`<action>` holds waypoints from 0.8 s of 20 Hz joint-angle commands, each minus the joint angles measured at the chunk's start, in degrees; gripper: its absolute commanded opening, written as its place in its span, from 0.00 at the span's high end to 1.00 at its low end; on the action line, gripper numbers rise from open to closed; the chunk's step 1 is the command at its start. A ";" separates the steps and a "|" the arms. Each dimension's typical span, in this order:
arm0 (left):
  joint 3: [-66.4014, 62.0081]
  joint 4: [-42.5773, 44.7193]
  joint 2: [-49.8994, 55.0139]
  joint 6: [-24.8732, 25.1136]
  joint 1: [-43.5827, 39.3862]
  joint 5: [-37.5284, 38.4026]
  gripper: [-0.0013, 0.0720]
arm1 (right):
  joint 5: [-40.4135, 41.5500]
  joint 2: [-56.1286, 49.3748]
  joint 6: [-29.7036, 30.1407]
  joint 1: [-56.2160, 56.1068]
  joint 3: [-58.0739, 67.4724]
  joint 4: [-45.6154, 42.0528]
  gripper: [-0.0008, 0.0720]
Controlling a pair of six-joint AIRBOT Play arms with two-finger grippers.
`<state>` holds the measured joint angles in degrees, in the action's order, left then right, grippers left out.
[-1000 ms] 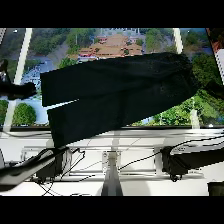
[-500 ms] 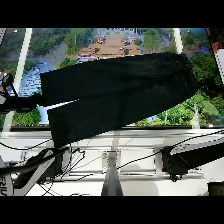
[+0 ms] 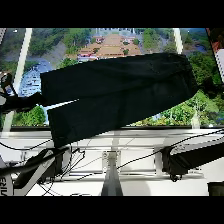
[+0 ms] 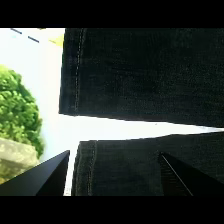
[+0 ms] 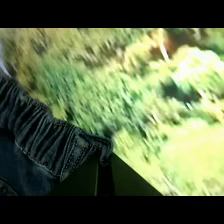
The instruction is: Fold the clothes and pants, and hang the long-sleeved shirts on hangers.
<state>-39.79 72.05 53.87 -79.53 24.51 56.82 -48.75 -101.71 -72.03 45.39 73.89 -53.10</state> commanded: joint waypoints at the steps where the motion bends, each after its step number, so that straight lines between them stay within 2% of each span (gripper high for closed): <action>1: 0.02 2.16 0.02 0.02 0.04 -2.05 0.14 | -3.43 3.67 -7.06 0.00 -1.01 -13.64 0.90; 4: 0.00 9.27 -0.02 -0.02 0.07 -2.62 0.14 | -0.07 10.69 -13.51 0.44 -7.23 -23.47 0.90; 9: 0.02 18.58 -0.02 -2.80 3.43 -1.62 0.14 | 6.60 25.86 -14.93 5.57 -24.72 -24.33 0.90; 12: 0.28 16.37 0.00 -2.16 9.79 2.34 0.15 | 10.84 33.94 -14.93 8.22 -32.96 -25.20 0.90; 14: 0.87 11.26 0.83 4.70 12.83 4.81 0.15 | 13.51 36.70 -14.93 8.55 -35.85 -25.75 0.90; 16: 1.81 4.72 3.74 10.91 13.62 5.57 0.15 | 12.17 37.11 -14.93 8.50 -36.57 -25.75 0.90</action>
<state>-38.83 83.81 55.42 -76.18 35.46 59.86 -38.26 -67.77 -86.63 53.17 40.84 -78.04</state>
